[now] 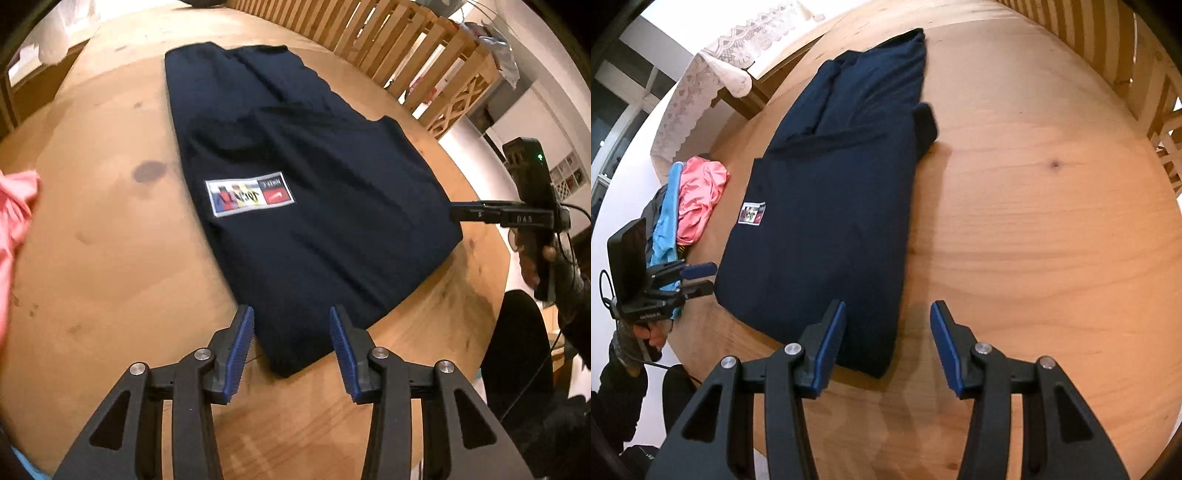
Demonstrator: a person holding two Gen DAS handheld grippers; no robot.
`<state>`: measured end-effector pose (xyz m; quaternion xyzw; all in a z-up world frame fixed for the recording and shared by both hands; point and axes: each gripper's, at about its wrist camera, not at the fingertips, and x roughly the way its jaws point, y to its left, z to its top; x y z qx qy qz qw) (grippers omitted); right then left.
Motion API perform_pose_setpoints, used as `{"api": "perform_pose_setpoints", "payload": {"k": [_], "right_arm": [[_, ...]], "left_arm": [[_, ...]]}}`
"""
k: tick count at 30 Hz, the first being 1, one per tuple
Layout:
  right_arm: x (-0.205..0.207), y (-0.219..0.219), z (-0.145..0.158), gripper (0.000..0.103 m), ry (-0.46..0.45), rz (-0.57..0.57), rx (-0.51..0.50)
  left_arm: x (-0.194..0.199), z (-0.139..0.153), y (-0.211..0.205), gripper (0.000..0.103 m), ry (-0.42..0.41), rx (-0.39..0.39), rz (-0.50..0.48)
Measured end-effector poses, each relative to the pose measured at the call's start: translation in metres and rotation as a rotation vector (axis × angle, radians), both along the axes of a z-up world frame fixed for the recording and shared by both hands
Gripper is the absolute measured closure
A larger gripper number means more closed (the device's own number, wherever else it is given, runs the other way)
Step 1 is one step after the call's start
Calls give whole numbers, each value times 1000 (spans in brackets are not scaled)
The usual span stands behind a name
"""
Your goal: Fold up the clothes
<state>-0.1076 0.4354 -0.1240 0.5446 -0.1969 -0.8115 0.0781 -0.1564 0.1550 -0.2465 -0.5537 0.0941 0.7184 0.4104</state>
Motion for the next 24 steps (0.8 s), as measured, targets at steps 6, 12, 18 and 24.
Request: {"api": "perform_pose_setpoints", "payload": {"k": [6, 12, 18, 24], "right_arm": [[-5, -22, 1, 56, 18, 76, 36], [-15, -35, 10, 66, 54, 115, 74], [-17, -45, 10, 84, 49, 184, 96], [-19, -31, 20, 81, 66, 129, 57]], "left_arm": [[5, -6, -4, 99, -7, 59, 35], [13, 5, -19, 100, 19, 124, 63], [26, -3, -46, 99, -20, 148, 140], [21, 5, -45, 85, -12, 113, 146]]}}
